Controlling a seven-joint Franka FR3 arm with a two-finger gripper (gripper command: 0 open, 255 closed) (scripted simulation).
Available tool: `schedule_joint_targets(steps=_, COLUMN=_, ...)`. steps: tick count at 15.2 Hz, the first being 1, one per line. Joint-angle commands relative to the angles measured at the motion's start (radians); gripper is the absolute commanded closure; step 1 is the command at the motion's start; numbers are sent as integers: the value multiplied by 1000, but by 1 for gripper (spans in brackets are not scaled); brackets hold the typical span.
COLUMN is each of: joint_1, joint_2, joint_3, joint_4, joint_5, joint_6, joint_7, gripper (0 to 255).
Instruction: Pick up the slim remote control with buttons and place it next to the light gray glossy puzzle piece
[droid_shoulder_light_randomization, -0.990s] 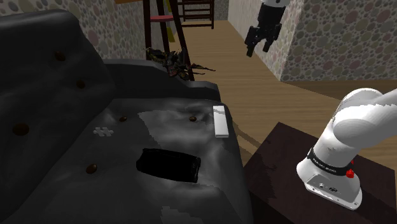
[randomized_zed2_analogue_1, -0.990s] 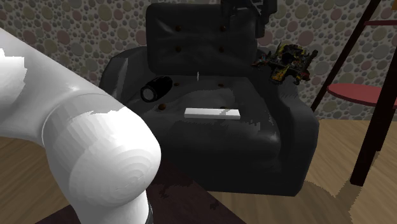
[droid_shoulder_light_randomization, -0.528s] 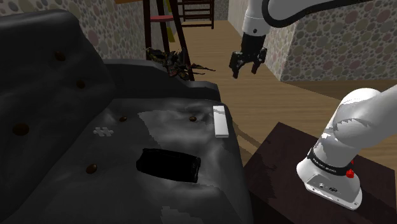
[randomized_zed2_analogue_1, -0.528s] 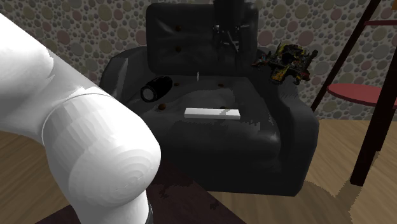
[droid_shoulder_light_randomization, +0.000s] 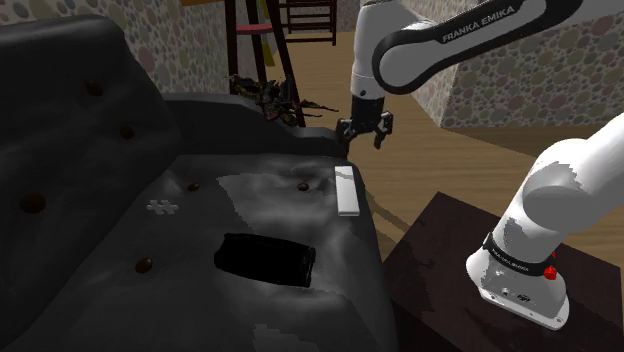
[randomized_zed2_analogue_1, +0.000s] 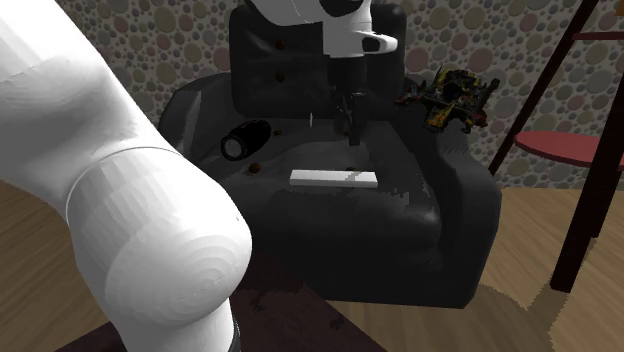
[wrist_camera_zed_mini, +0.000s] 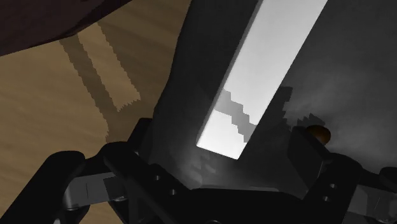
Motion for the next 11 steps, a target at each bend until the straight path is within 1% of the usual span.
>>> schedule_joint_targets(steps=1, joint_1=1, joint_2=53, joint_3=34, joint_4=-13, joint_5=9, joint_6=52, joint_7=70, gripper=0)
schedule_joint_targets(steps=5, joint_1=-9, joint_2=196, joint_3=93, joint_4=6, joint_5=2, joint_6=147, joint_7=201, gripper=0)
schedule_joint_targets(steps=11, joint_1=-13, joint_2=256, joint_3=104, joint_4=-23, joint_5=-14, joint_6=231, joint_7=225, gripper=0)
